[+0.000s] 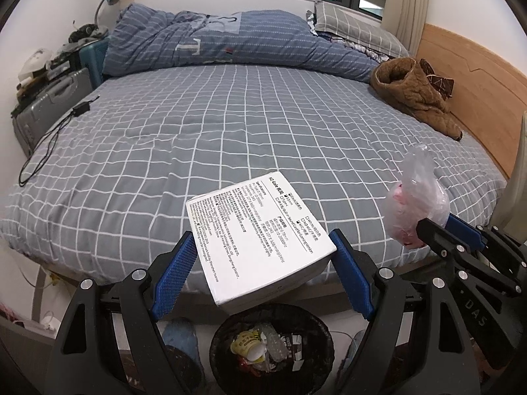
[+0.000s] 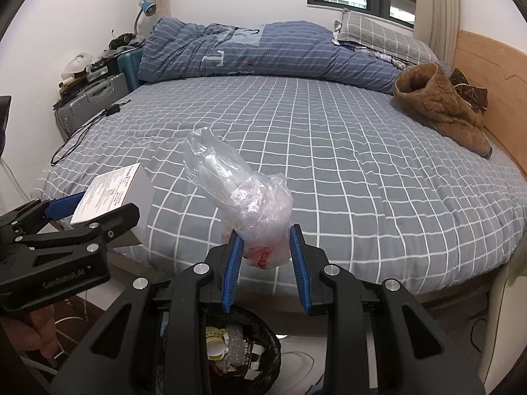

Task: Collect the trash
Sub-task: 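Carry the white box and plastic bag off the bed to the black bin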

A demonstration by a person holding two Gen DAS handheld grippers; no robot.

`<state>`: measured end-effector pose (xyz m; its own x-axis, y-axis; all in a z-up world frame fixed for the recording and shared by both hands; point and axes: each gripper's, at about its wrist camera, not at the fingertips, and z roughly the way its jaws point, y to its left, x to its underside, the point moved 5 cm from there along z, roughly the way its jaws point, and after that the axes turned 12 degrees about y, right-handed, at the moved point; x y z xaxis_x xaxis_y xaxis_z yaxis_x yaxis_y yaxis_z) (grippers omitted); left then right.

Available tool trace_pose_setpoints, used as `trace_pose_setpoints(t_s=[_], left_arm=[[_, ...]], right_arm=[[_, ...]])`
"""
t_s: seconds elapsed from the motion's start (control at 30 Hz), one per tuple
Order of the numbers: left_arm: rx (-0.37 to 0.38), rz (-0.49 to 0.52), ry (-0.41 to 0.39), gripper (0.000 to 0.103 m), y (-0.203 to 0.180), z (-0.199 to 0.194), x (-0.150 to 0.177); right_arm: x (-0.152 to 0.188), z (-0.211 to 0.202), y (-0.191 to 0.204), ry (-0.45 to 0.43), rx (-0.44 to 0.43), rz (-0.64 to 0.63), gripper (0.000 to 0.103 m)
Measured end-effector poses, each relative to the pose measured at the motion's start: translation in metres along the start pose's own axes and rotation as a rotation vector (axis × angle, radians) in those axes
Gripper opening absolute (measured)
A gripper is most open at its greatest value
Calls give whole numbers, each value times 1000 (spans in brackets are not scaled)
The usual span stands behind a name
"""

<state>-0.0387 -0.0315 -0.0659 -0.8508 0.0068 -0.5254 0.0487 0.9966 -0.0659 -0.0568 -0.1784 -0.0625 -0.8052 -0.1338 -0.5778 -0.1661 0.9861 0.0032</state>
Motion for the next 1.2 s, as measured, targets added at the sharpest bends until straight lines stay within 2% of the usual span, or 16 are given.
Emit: trace_pose_setpoints(t_s=[0.37,0.73,0.97,1.2], left_arm=[[-3,-7,11,80,-2,-28,35],[-7,-29,61,79,11,-30,74],[-6,-39,91,79,19,-12,92],[17,-39,167,79,23,41,111]], right_arm=[[26,-29,7,9,-11,15,28],[61,-26,19,73,-13,11,28],[79,-4,20,111,-13,19,28],[101,43,15,187,-20,23,28]])
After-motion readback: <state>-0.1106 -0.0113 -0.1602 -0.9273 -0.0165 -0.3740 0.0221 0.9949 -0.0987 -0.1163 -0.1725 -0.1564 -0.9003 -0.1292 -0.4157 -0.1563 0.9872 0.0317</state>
